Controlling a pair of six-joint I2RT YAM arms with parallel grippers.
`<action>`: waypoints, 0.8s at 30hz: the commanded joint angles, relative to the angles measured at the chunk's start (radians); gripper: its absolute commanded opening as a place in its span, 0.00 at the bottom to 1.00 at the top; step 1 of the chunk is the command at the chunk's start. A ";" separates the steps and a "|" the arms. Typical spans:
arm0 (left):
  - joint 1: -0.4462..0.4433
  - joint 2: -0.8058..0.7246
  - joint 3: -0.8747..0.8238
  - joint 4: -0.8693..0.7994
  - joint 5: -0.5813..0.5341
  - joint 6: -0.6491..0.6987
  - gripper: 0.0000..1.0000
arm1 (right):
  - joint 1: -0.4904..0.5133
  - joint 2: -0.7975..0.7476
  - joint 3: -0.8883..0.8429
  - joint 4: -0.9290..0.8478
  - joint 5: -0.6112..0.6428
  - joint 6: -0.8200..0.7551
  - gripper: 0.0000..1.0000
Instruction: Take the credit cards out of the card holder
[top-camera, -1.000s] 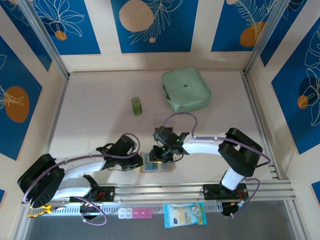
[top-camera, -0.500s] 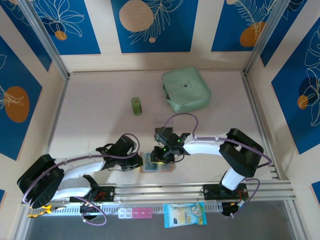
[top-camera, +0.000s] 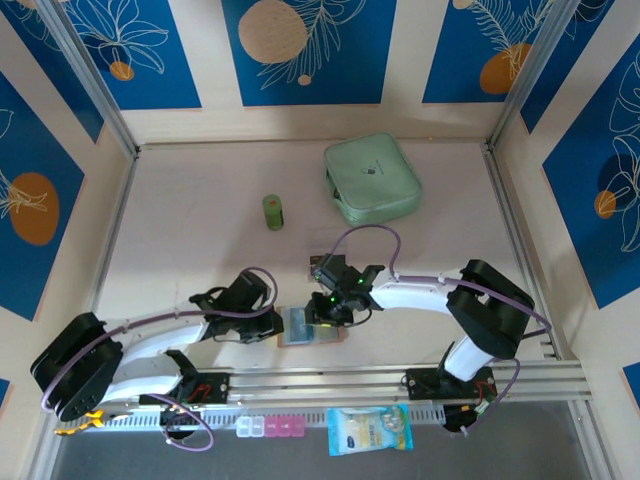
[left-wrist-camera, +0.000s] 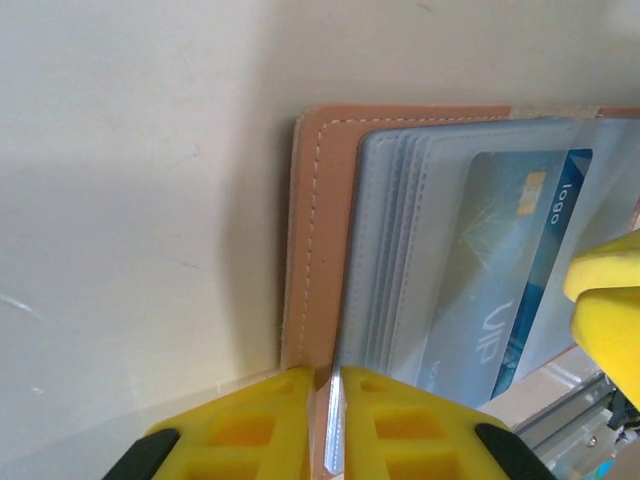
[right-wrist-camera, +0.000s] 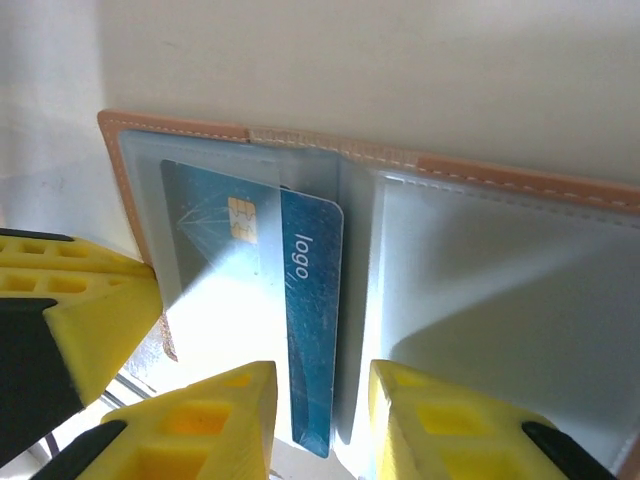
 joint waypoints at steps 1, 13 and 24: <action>0.008 -0.016 0.041 -0.050 -0.022 0.014 0.12 | -0.010 -0.035 -0.014 -0.025 0.003 -0.010 0.31; 0.001 0.088 0.104 0.016 0.037 0.030 0.03 | -0.045 -0.015 -0.083 0.116 -0.100 0.022 0.25; -0.001 0.142 0.087 0.038 0.035 0.034 0.01 | -0.062 0.028 -0.102 0.177 -0.147 0.030 0.24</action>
